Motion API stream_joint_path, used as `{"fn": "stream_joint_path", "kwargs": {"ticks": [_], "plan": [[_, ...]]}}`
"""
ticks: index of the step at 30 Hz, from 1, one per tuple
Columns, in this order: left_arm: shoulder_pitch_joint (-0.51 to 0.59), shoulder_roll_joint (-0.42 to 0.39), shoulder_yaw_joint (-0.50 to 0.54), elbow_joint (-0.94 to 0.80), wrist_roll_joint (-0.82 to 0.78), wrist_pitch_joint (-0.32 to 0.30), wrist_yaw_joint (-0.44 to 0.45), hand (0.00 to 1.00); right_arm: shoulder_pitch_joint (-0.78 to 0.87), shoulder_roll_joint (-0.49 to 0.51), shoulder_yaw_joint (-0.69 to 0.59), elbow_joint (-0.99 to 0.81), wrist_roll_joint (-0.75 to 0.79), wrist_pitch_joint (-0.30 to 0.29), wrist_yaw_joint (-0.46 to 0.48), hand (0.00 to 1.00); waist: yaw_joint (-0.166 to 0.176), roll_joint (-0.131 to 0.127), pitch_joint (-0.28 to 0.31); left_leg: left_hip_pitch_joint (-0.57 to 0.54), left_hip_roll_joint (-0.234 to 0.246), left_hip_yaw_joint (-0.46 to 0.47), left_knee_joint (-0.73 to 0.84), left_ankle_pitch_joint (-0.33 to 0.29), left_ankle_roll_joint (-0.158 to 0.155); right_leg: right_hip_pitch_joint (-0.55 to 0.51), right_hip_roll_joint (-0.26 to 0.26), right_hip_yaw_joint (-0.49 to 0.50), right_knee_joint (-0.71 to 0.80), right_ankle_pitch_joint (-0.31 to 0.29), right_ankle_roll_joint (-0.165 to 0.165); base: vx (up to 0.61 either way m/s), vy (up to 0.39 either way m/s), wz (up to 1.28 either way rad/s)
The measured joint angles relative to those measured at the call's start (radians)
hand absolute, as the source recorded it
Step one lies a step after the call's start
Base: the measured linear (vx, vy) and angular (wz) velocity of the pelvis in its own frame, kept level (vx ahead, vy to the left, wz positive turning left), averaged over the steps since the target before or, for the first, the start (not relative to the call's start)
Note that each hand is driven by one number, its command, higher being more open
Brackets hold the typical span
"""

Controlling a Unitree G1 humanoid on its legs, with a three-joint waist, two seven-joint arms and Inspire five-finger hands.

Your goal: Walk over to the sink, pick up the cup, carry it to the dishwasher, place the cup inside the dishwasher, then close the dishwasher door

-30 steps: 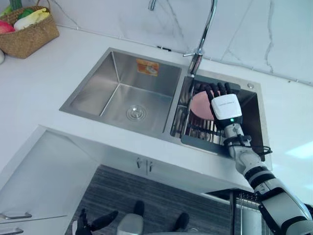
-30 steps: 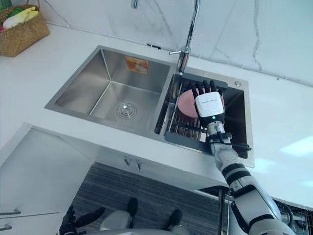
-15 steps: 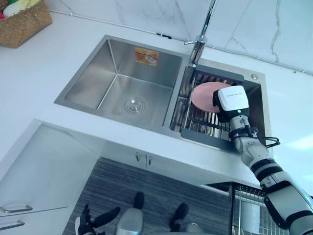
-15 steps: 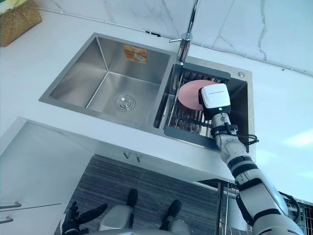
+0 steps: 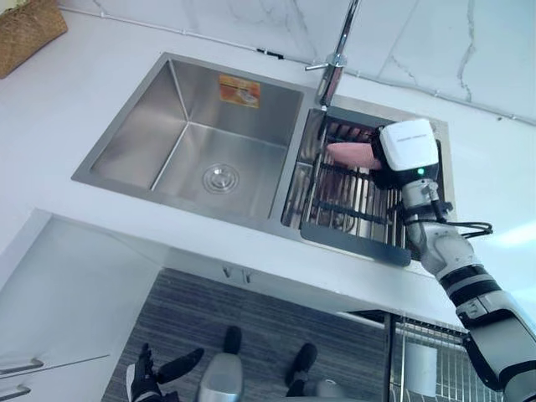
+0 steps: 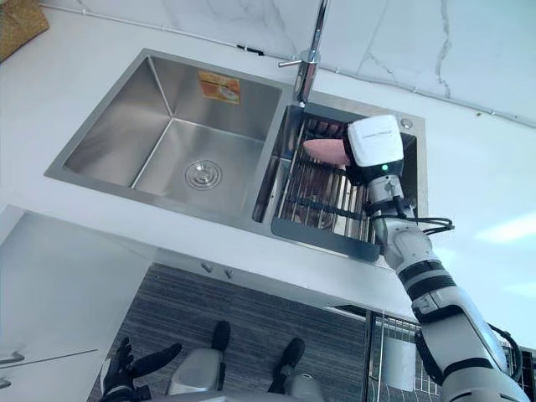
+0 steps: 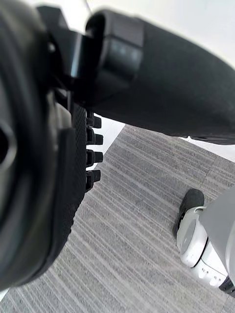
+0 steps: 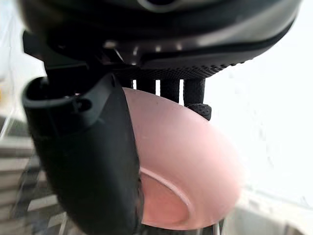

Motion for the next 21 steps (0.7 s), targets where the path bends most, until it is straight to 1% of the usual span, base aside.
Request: {"fn": "stream_joint_path", "kwargs": {"ticks": [4, 7, 9, 11, 13, 16, 19, 21], "plan": [[-0.007, -0.003, 0.026, 0.008, 0.009, -0.022, 0.001, 1.00, 0.000, 0.000, -0.014, -0.070, 0.042, -0.018, 0.000, 0.00, -0.018, -0.001, 0.000, 0.003, 0.000, 0.007, 0.003, -0.003, 0.001, 0.000, 0.001, 0.009, 0.000, 0.000, 0.000, 0.01, 0.009, -0.06], [-0.009, -0.002, 0.027, 0.016, 0.010, -0.028, 0.001, 1.00, 0.003, 0.000, -0.056, -0.136, 0.068, -0.034, 0.005, 0.00, -0.020, -0.001, 0.000, 0.011, 0.001, 0.012, 0.001, -0.006, 0.001, 0.003, 0.002, 0.016, 0.000, 0.000, 0.000, -0.01, 0.012, -0.06], [-0.009, -0.007, 0.027, 0.019, 0.012, -0.029, 0.001, 1.00, 0.017, 0.001, -0.094, -0.188, 0.112, -0.040, 0.015, 0.00, -0.020, -0.002, -0.001, 0.023, 0.003, 0.015, -0.006, -0.007, 0.001, 0.012, 0.003, 0.017, -0.002, 0.000, 0.000, 0.00, 0.000, 0.00], [-0.009, -0.010, 0.027, 0.026, 0.021, -0.033, 0.003, 1.00, 0.037, 0.003, -0.121, -0.224, 0.150, -0.055, 0.028, 0.00, -0.021, -0.008, -0.007, 0.029, 0.004, 0.018, -0.011, -0.007, 0.001, 0.014, 0.003, 0.019, -0.003, -0.001, 0.000, -0.01, 0.010, -0.03], [-0.009, -0.012, 0.027, 0.040, 0.023, -0.039, 0.005, 1.00, 0.049, 0.004, -0.121, -0.236, 0.173, -0.064, 0.041, 0.00, -0.025, -0.015, -0.014, 0.034, 0.005, 0.024, -0.013, -0.007, 0.001, 0.015, 0.002, 0.024, -0.002, -0.001, 0.000, 0.00, 0.015, -0.08], [-0.009, -0.018, 0.027, 0.059, 0.040, -0.047, 0.006, 1.00, 0.107, 0.014, -0.145, -0.279, 0.209, -0.082, 0.063, 0.00, -0.034, -0.019, -0.022, 0.044, 0.005, 0.032, -0.015, -0.007, 0.001, 0.020, 0.002, 0.030, 0.000, -0.001, 0.000, 0.01, 0.006, -0.05], [-0.009, -0.019, 0.029, 0.059, 0.050, -0.056, 0.005, 1.00, 0.193, 0.055, -0.232, -0.358, 0.243, -0.097, 0.075, 0.00, -0.054, -0.017, -0.026, 0.052, 0.003, 0.037, -0.017, -0.007, 0.000, 0.024, 0.003, 0.035, 0.000, -0.001, 0.000, 0.00, 0.005, -0.05], [0.002, -0.030, 0.053, 0.062, 0.061, -0.057, -0.001, 1.00, 0.235, 0.070, -0.257, -0.393, 0.249, -0.097, 0.085, 0.00, -0.062, -0.016, -0.041, 0.073, 0.002, 0.058, -0.016, -0.020, -0.003, 0.026, 0.006, 0.071, 0.000, -0.001, 0.000, 0.02, 0.032, -0.45]]}}
